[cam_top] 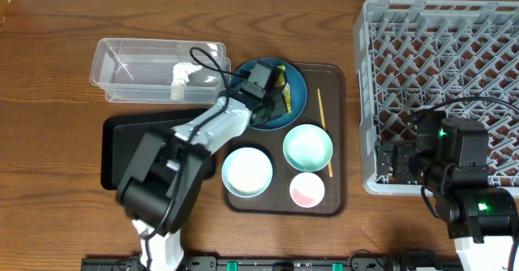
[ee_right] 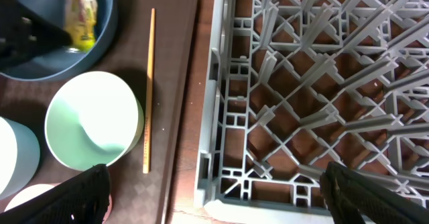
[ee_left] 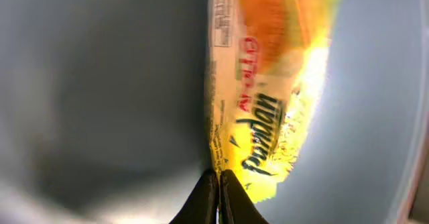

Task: Sort waste into correct bins and load items into the dishwasher rack
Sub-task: 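Grasp the yellow snack wrapper on the blue plate with the left gripper, then carry the wrapper to the clear bin and release it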

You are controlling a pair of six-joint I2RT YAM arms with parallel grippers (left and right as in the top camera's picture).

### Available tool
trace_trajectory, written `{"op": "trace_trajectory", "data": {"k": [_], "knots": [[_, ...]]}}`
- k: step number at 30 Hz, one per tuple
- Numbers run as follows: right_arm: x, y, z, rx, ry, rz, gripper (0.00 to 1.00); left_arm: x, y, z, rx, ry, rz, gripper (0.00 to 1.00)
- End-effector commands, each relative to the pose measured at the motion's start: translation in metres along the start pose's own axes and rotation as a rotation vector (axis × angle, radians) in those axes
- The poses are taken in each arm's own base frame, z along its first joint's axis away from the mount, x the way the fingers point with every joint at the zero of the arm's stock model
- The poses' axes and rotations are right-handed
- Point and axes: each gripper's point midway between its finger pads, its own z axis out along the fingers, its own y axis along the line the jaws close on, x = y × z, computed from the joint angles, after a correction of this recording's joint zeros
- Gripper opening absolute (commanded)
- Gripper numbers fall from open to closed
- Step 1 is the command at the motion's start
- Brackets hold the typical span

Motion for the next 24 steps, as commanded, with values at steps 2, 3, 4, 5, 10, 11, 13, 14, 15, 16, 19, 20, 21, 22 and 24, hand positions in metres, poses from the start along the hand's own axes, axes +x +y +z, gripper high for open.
{"op": "trace_trajectory", "data": {"k": [2,3,4,5,10,11,13,14,15,16,19,20,21,22,24], "knots": [[-0.006,0.003,-0.004,-0.006,-0.018,-0.001,0.99,-0.031,-0.010,-0.051,0.029,-0.103,0.149,0.06],[-0.006,0.003,-0.004,-0.006,-0.018,-0.002,0.99,-0.036,-0.007,-0.060,0.018,-0.121,0.157,0.06],[-0.006,0.003,-0.004,-0.006,-0.017,-0.001,0.99,-0.042,-0.003,-0.070,0.002,-0.143,0.164,0.06],[-0.006,0.003,-0.004,-0.006,-0.017,-0.002,0.99,-0.047,0.000,-0.079,-0.009,-0.162,0.170,0.06],[-0.006,0.003,-0.004,-0.006,-0.017,-0.001,0.99,-0.079,0.025,-0.127,-0.074,-0.278,0.184,0.06],[-0.006,0.003,-0.004,-0.006,-0.017,-0.002,0.99,-0.085,0.034,-0.135,-0.099,-0.301,0.166,0.06],[-0.006,0.003,-0.004,-0.006,-0.017,-0.002,0.99,-0.098,0.056,-0.148,-0.164,-0.343,0.125,0.06],[-0.006,0.003,-0.004,-0.006,-0.017,-0.002,0.99,-0.104,0.067,-0.152,-0.192,-0.356,0.103,0.06],[-0.006,0.003,-0.004,-0.006,-0.017,-0.002,0.99,-0.108,0.075,-0.154,-0.206,-0.363,0.086,0.06],[-0.006,0.003,-0.004,-0.006,-0.017,-0.001,0.99,-0.112,0.083,-0.155,-0.217,-0.366,0.068,0.07],[-0.006,0.003,-0.004,-0.006,-0.017,-0.001,0.99,-0.123,0.107,-0.158,-0.250,-0.377,0.016,0.07],[-0.006,0.003,-0.004,-0.006,-0.017,-0.002,0.99,-0.126,0.115,-0.159,-0.259,-0.381,-0.001,0.07],[-0.006,0.003,-0.004,-0.006,-0.017,-0.002,0.99,-0.128,0.121,-0.159,-0.267,-0.382,-0.013,0.07],[-0.006,0.003,-0.004,-0.006,-0.017,-0.002,0.99,-0.130,0.126,-0.159,-0.274,-0.381,-0.023,0.07],[-0.006,0.003,-0.004,-0.006,-0.017,-0.002,0.99,-0.132,0.134,-0.160,-0.286,-0.382,-0.041,0.10]]}}
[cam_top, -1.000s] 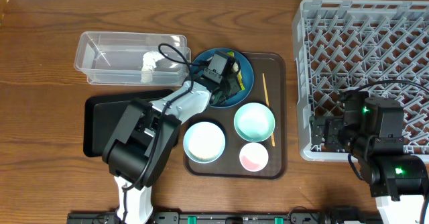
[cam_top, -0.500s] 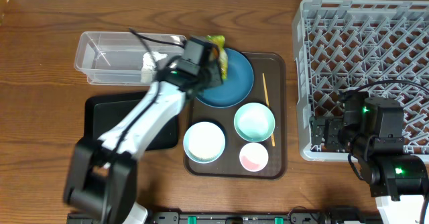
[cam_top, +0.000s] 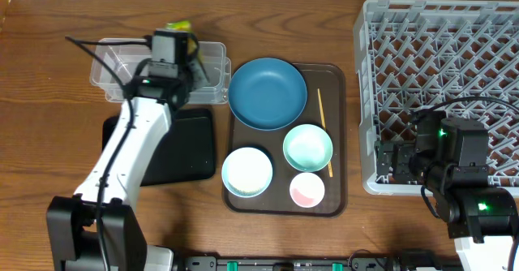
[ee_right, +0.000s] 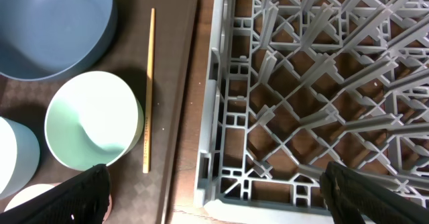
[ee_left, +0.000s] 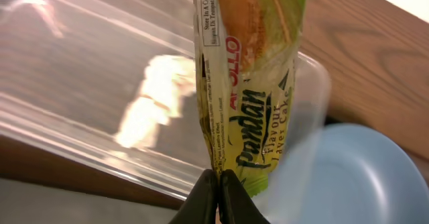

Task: Sort waste into correct bins and load items into the dishwasher rack
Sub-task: 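Carry the wrapper to the clear bin and release it, then grasp the rim of the white rice bowl with the left gripper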

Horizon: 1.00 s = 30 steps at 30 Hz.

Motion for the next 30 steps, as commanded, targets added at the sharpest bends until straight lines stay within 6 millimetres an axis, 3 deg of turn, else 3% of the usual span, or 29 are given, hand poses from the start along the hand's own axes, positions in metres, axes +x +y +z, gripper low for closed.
{"op": "trace_trajectory", "data": {"k": [1,3,9,16,20,26,30], "knots": [[-0.006,0.003,-0.004,-0.007,-0.017,-0.002,0.99,-0.005,0.015,0.006,-0.046,-0.004,-0.001,0.14],[-0.006,0.003,-0.004,-0.007,-0.017,-0.002,0.99,-0.007,0.016,0.006,-0.046,-0.009,-0.003,0.29],[-0.006,0.003,-0.004,-0.007,-0.017,-0.002,0.99,-0.004,0.016,0.004,-0.048,0.003,0.070,0.37],[-0.007,0.003,-0.004,-0.007,-0.018,-0.001,0.99,0.008,0.018,-0.021,-0.043,0.049,0.101,0.43],[-0.006,0.003,-0.003,-0.006,-0.012,-0.001,0.99,0.030,0.008,-0.037,0.007,0.127,0.154,0.55],[-0.004,0.003,0.002,-0.005,0.009,0.001,0.99,0.080,-0.001,-0.056,-0.011,0.279,0.251,0.74],[-0.004,0.003,0.002,-0.005,0.011,0.002,0.99,0.111,-0.008,-0.067,-0.021,0.370,0.319,0.80]]}}
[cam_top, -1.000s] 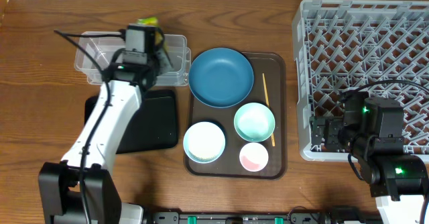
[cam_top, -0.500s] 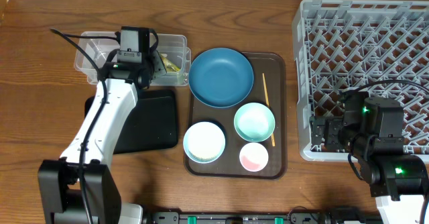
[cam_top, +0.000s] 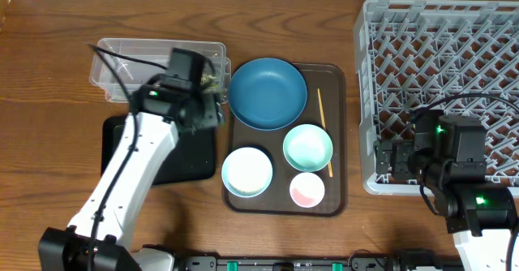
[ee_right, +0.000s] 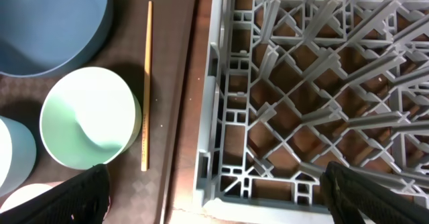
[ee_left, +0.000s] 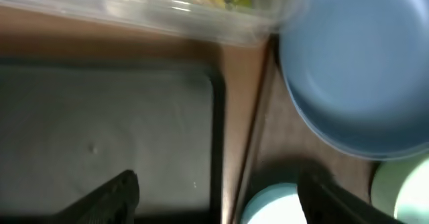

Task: Sort waste into correct bins and load items into the dishwasher rack
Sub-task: 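Grasp the rim of the white rice bowl with the left gripper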

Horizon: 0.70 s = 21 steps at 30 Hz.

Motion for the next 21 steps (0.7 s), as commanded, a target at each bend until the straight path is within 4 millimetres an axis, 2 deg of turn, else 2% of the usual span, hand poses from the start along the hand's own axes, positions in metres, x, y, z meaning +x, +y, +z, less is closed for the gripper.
{"op": "trace_trajectory", "data": {"k": [1,11,21], "knots": [[-0.006,0.003,-0.004,-0.006,-0.018,-0.001,0.99,0.014,-0.014,-0.004,0.009,0.034,0.054,0.81],[-0.006,0.003,-0.004,-0.006,-0.015,-0.001,0.99,0.058,-0.029,-0.009,-0.023,0.159,0.075,0.81],[-0.005,0.003,-0.004,-0.006,-0.014,-0.001,0.99,0.080,-0.057,-0.011,0.002,0.176,0.197,0.81]]}}
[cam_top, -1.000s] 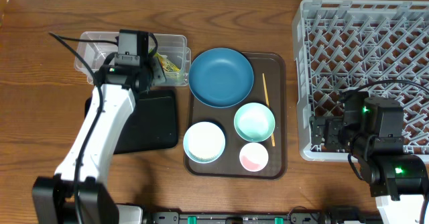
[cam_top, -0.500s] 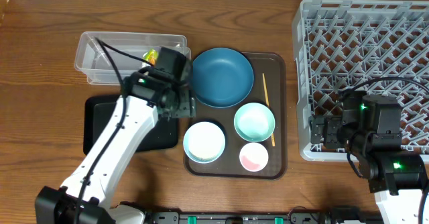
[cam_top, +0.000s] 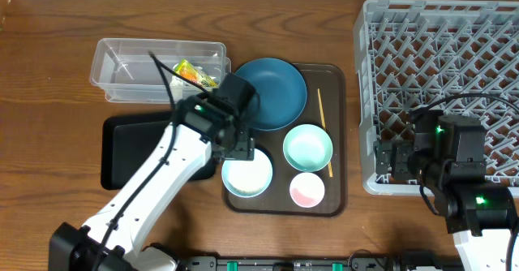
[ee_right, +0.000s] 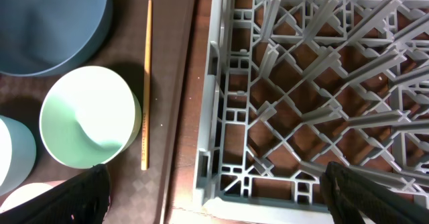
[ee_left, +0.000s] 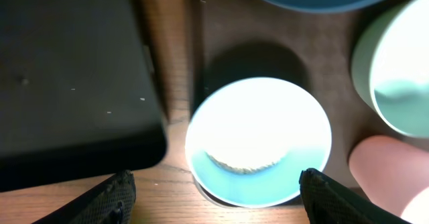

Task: Sort waste into correct bins and load items into the dishwasher rack
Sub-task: 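Grasp the rim of the white rice bowl with the left gripper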

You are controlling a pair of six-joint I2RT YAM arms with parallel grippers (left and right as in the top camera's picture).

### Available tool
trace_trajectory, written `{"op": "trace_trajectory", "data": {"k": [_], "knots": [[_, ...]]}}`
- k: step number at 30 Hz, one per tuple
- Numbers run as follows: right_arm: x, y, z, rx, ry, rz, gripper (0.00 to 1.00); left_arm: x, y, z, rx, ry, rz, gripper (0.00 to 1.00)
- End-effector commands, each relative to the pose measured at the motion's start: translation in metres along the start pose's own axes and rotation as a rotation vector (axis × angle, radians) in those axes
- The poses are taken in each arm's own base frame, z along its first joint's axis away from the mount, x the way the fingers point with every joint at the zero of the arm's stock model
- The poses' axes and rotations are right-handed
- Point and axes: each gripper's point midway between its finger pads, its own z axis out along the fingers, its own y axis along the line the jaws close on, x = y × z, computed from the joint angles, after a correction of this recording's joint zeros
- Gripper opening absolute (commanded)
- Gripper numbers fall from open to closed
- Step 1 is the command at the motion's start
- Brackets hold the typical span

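Note:
My left gripper (ee_left: 220, 198) is open just above the light blue bowl (ee_left: 258, 140), which holds a pale food scrap (ee_left: 244, 162). In the overhead view that gripper (cam_top: 242, 144) stands over the bowl (cam_top: 247, 174) on the brown tray (cam_top: 339, 198). A yellow-green snack wrapper (cam_top: 195, 72) lies in the clear bin (cam_top: 122, 88). The blue plate (cam_top: 272, 92), green bowl (cam_top: 308, 147), pink cup (cam_top: 307, 190) and a chopstick (cam_top: 324, 133) also sit on the tray. My right gripper (ee_right: 216, 198) is open and empty at the near left corner of the grey dish rack (ee_right: 322, 83).
A black tray (cam_top: 130, 153) lies left of the brown tray, below the clear bin. The rack (cam_top: 442, 84) fills the right side of the table. In the right wrist view the chopstick (ee_right: 145, 83) lies between the green bowl (ee_right: 87, 117) and the rack.
My left gripper, still open, has moved from the corner between the clear bin and the blue plate to over the light blue bowl. The right arm has barely moved.
My left gripper was shut on the snack wrapper in the blue plate. Then it held the wrapper over the clear bin. After that it was open beside the bin with the wrapper lying inside. Now it is over the light blue bowl.

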Motion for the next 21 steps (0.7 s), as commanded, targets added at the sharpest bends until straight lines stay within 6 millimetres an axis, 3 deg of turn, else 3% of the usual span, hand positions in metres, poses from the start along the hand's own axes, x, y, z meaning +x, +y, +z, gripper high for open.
{"op": "trace_trajectory", "data": {"k": [1,9,21], "knots": [[-0.006,0.003,-0.005,-0.006,-0.018,-0.002,0.99,0.006,-0.009,0.000,0.003,-0.003,0.022,0.80],[-0.006,0.003,-0.005,-0.006,-0.018,-0.002,0.99,0.010,-0.033,0.015,0.025,-0.013,0.005,0.72],[-0.006,0.003,-0.005,-0.006,-0.017,-0.002,0.99,0.024,-0.070,0.054,0.022,0.023,0.061,0.67]]}}
